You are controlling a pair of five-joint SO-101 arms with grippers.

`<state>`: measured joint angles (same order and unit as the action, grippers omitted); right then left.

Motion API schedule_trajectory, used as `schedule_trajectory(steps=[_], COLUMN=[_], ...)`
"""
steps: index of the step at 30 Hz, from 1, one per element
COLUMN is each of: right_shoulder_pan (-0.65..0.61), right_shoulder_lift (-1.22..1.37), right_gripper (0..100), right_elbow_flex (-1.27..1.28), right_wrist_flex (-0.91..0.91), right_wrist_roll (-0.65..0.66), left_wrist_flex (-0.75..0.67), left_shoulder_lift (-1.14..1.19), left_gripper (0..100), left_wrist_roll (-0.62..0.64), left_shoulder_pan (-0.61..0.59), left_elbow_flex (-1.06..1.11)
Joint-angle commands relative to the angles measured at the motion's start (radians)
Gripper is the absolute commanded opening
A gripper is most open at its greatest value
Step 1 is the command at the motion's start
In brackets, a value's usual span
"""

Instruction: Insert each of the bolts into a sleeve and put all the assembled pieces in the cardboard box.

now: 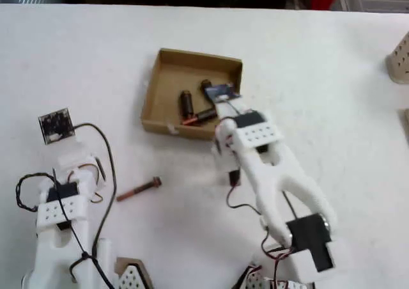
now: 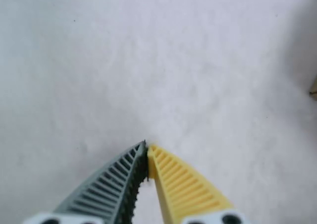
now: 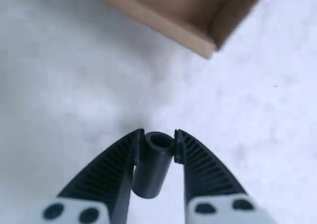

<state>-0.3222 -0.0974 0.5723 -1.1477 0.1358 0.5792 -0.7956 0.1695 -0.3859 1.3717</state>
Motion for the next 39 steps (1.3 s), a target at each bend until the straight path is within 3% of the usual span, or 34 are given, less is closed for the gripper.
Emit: schedule_trajectory(steps=[1, 10, 25, 39], right_shoulder_pan=[0.151, 0.223, 0.223, 0.185], right_shoulder_lift=[-0.074, -0.074, -0.170, -0.114], right_gripper=[1.8, 11.3, 8.8, 8.8], right_elbow_flex=[0.068, 0.114, 0.176, 0.245], right_wrist_flex=[0.087, 0.131, 0.070, 0.219], right_wrist_roll=[0.107, 0.149, 0.149, 0.109], left_wrist_flex=[-0.021, -0.021, -0.021, -0.021], left_shoulder_lift=[-0.001, -0.001, -0.001, -0.002], left_gripper=[3, 3, 3, 3], left_wrist_roll=[-0.008, -0.008, -0.008, -0.008], left_shoulder_pan=[0.005, 0.005, 0.005, 0.005], left_elbow_flex=[-0.032, -0.031, -0.031, -0.031])
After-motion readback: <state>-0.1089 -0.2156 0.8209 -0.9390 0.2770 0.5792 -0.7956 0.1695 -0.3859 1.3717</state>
